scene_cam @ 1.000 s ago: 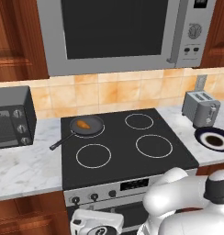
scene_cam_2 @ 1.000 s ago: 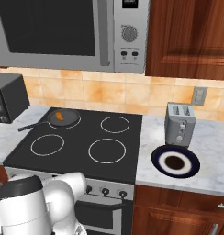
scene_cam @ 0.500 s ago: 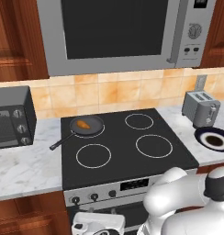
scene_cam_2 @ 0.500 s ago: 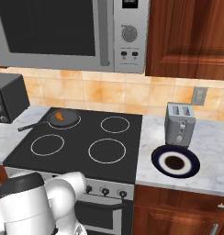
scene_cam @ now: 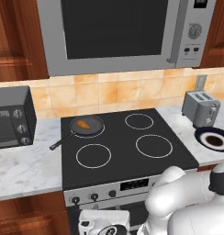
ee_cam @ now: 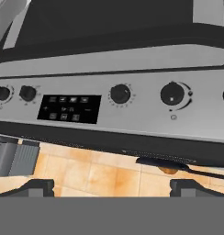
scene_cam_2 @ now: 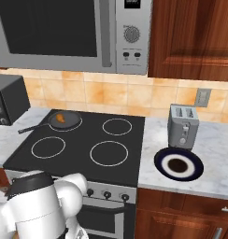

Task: Pick the croissant and place it on the pan. Then turn on the stove to warm the croissant.

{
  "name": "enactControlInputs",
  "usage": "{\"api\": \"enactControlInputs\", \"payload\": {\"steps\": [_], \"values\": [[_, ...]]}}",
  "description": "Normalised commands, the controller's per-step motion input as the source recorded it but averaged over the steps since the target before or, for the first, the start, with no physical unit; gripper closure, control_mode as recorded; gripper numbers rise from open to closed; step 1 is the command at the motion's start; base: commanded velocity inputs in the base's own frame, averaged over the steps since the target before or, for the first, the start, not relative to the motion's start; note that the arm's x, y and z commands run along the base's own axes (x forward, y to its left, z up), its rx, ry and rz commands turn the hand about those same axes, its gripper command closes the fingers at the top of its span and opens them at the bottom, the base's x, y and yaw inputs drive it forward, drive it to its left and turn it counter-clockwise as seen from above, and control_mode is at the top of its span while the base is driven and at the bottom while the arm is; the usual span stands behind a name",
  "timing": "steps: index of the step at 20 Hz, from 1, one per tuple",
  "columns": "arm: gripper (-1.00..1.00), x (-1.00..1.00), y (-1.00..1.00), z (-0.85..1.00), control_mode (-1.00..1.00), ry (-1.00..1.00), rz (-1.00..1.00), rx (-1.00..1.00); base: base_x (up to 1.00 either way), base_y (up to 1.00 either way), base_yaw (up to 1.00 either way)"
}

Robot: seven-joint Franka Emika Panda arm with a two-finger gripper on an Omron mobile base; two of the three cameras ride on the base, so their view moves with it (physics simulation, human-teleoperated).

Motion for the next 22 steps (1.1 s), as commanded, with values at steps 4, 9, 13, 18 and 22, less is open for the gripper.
{"api": "enactControlInputs", "payload": {"steps": [4,9,13,18,22], "values": [[-1.00,0.19,0.00,0.00,-1.00,0.00,0.05,0.00,0.00,0.00,0.00],[-1.00,0.17,0.00,-0.09,-1.00,0.00,0.05,-0.01,0.00,0.00,0.00],[-1.00,0.16,0.00,-0.19,-1.00,0.00,0.04,0.00,0.00,0.00,0.00],[-1.00,0.21,0.00,-0.20,-1.00,0.00,0.03,-0.02,0.00,0.00,0.00],[-1.00,0.12,0.06,-0.20,-1.00,0.00,0.00,-0.04,0.00,0.00,0.00]]}}
